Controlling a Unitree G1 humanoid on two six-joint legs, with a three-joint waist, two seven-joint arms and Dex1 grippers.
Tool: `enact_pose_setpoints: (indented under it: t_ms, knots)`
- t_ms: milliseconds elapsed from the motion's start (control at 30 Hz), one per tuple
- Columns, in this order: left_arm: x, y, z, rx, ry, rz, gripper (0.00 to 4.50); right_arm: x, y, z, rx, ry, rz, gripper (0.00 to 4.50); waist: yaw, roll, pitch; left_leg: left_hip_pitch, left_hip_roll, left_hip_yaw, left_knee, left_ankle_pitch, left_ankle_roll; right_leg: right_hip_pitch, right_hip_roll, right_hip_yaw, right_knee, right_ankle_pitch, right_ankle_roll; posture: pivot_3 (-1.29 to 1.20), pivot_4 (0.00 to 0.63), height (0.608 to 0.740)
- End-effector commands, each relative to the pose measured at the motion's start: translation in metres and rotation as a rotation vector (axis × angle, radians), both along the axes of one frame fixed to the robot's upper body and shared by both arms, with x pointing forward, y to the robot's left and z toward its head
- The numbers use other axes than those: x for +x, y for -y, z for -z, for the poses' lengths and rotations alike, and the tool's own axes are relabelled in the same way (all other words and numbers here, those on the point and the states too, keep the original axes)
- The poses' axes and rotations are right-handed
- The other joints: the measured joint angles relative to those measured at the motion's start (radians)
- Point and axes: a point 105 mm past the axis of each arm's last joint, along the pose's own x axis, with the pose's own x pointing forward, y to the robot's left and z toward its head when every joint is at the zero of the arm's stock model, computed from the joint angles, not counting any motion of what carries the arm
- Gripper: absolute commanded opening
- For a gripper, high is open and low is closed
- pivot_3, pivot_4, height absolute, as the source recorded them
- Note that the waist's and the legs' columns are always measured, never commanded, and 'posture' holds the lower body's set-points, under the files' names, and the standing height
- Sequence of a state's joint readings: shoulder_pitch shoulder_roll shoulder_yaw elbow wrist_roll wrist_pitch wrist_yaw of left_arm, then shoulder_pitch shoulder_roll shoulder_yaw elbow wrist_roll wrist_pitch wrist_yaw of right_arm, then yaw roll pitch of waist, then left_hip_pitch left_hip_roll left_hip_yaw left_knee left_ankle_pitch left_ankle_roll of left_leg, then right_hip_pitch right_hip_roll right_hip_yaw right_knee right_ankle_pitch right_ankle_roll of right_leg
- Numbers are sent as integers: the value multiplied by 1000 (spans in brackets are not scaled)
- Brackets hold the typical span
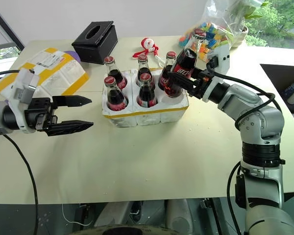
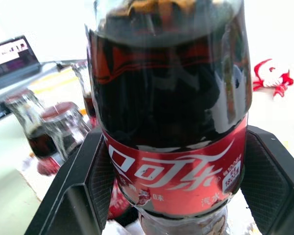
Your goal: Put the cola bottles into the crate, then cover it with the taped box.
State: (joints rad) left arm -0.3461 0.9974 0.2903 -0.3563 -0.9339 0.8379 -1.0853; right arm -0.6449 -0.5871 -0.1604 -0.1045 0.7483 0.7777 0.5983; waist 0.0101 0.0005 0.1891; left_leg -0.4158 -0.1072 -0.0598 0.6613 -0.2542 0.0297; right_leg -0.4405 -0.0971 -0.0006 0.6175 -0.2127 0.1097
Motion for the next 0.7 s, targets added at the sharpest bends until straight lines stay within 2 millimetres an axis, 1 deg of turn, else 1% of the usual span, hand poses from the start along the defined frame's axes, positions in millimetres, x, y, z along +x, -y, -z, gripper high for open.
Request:
enact_pose_setpoints:
  t_ms: [33, 133, 233, 367, 400, 433, 467, 500, 533, 567, 633, 700]
  knots:
    - [-3, -1, -12, -5, 59, -4, 4500, -7, -5, 1, -69, 47, -52, 2852, 0, 0, 0, 0, 0, 0, 0, 0, 0, 0, 0, 0, 0, 0, 0, 0, 150, 732]
    - [-2, -2, -13, 1, 61, -12, 4500, -8, -10, 20, -133, 3, -87, 2852, -1, 0, 0, 0, 0, 0, 0, 0, 0, 0, 0, 0, 0, 0, 0, 0, 150, 732]
    - [0, -1, -13, 3, 62, -12, 4500, -2, -15, 32, -166, -16, -92, 2852, -2, 0, 0, 0, 0, 0, 0, 0, 0, 0, 0, 0, 1, 0, 0, 0, 150, 732]
    - [0, 3, -15, 1, 65, 0, 4500, 19, -10, 55, -280, -44, -1, 2852, -3, -1, 0, 0, 0, 0, 0, 0, 0, -1, 0, 0, 1, 0, 0, 0, 150, 732]
    - [1, 3, -15, 1, 66, 2, 4500, 23, -8, 58, -293, -50, 21, 3352, -5, -2, -2, 0, 0, 0, 0, 0, 0, 0, 0, 0, 1, 0, 0, 0, 150, 732]
    - [1, 3, -16, 0, 67, 3, 4500, 27, -6, 56, -263, -56, 44, 3943, -7, -4, -2, 2, 0, 0, 0, 0, -1, 1, 0, 0, 1, 0, 0, 0, 150, 732]
    - [1, 4, -16, 1, 68, 5, 4500, 29, -4, 52, -242, -49, 57, 4332, -11, -5, -3, 3, 0, 0, 0, 1, -1, 3, 0, 0, 1, 0, 0, 0, 150, 732]
    - [2, 4, -16, 2, 70, 3, 4500, 29, -3, 47, -226, -36, 63, 4424, -14, -5, -3, 6, 0, 0, 0, 0, 0, 5, 0, 0, 1, 0, 0, 0, 150, 732]
    - [3, 2, -16, 7, 74, -9, 4500, 29, -1, 42, -212, -18, 67, 4424, -16, -5, -3, 8, 0, 0, 0, -3, 4, 7, 0, 0, 1, 0, -1, 0, 150, 732]
    - [4, -1, -16, 19, 81, -36, 4500, 28, 1, 39, -202, -7, 73, 4424, -14, -5, -3, 8, 0, 0, 1, -3, 4, 8, 0, 0, 1, 0, -1, 0, 150, 732]
    - [5, -17, -16, 44, 93, -129, 4500, 28, 13, 34, -172, -15, 113, 4424, -15, -5, -3, 8, 0, -1, 1, -3, 5, 8, 0, -1, 1, 0, -1, 0, 150, 732]
    - [1, -33, -19, 38, 95, -204, 4500, 24, 26, 28, -141, -23, 132, 4424, -20, -4, -2, 8, 0, 0, 0, -3, 4, 7, 0, 0, 2, 0, -1, 0, 150, 732]
